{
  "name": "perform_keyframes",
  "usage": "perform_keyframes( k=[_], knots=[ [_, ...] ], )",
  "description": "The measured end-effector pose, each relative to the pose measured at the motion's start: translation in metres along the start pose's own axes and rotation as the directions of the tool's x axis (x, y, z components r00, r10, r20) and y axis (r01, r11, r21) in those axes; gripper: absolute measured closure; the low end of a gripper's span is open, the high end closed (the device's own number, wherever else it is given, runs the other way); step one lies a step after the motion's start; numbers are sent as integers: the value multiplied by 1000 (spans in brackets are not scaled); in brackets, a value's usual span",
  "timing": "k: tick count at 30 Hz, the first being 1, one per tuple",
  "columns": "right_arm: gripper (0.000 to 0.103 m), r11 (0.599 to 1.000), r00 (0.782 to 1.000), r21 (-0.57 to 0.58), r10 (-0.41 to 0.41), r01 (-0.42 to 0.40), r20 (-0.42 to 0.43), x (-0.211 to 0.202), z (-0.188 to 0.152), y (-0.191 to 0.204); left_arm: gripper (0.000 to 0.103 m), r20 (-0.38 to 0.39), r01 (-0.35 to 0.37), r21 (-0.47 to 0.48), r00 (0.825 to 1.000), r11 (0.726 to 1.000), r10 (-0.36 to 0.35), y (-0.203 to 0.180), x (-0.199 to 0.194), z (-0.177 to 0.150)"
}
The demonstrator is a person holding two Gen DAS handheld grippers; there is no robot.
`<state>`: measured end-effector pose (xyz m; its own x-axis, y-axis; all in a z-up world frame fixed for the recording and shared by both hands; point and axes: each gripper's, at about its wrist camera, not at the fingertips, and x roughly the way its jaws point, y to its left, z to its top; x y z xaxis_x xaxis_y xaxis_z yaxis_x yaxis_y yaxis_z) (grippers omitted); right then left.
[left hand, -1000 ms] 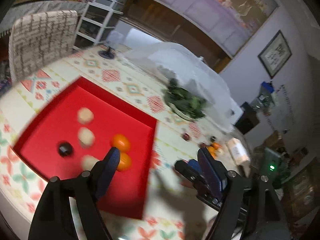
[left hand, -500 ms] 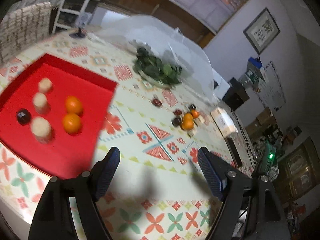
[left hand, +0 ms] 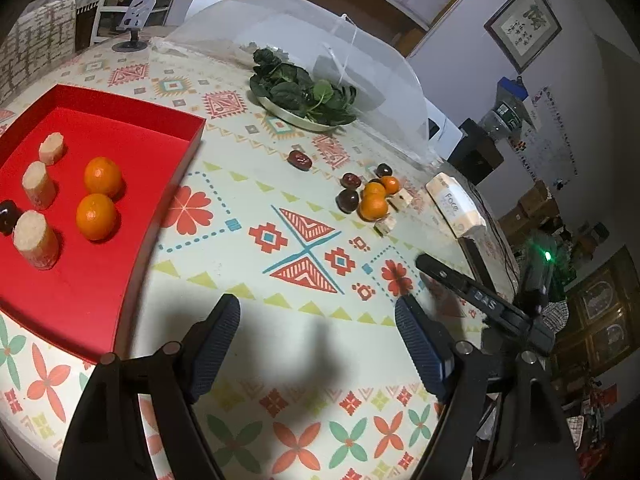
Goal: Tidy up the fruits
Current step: 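Move both open tools back over the remaining fruit on the table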
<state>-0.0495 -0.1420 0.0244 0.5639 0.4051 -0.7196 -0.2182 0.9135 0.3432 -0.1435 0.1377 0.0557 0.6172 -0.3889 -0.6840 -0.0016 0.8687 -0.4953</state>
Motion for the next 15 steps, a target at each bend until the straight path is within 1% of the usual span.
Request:
perform_keyframes(
  k=[3, 4, 5, 7, 9, 12, 13, 14, 15],
  knots=[
    [37, 999, 1000, -42, -17, 16, -20, 19, 9, 14, 24, 9, -9, 31, 1000, 999, 9, -1, 3, 2],
    [37, 998, 999, -62, -29, 27, -28, 26, 12, 19, 26, 17, -18, 47, 1000, 999, 18, -3, 4, 3],
    [37, 996, 999, -80, -41, 39, -33, 32, 15, 23, 33, 28, -32, 64, 999, 997, 30, -5, 4, 5],
    [38, 993, 998, -103, -58, 54, -37, 42, 21, 29, 43, 40, -58, 105, 998, 993, 54, -8, 5, 11],
    [40, 990, 996, -116, -80, 75, -38, 51, 27, 32, 43, 40, -68, 120, 997, 990, 64, -9, 9, 20],
    [50, 989, 995, -116, -94, 89, -40, 60, 32, 33, 43, 38, -80, 143, 996, 987, 76, -14, 18, 34],
    [59, 989, 994, -116, -99, 93, -41, 62, 33, 33, 43, 36, -81, 148, 996, 986, 76, -15, 21, 36],
    [69, 989, 994, -114, -101, 95, -42, 65, 34, 32, 43, 32, -81, 156, 997, 984, 77, -18, 26, 41],
    [73, 990, 994, -110, -98, 93, -43, 66, 34, 31, 43, 27, -82, 165, 997, 983, 79, -21, 32, 44]
  ],
)
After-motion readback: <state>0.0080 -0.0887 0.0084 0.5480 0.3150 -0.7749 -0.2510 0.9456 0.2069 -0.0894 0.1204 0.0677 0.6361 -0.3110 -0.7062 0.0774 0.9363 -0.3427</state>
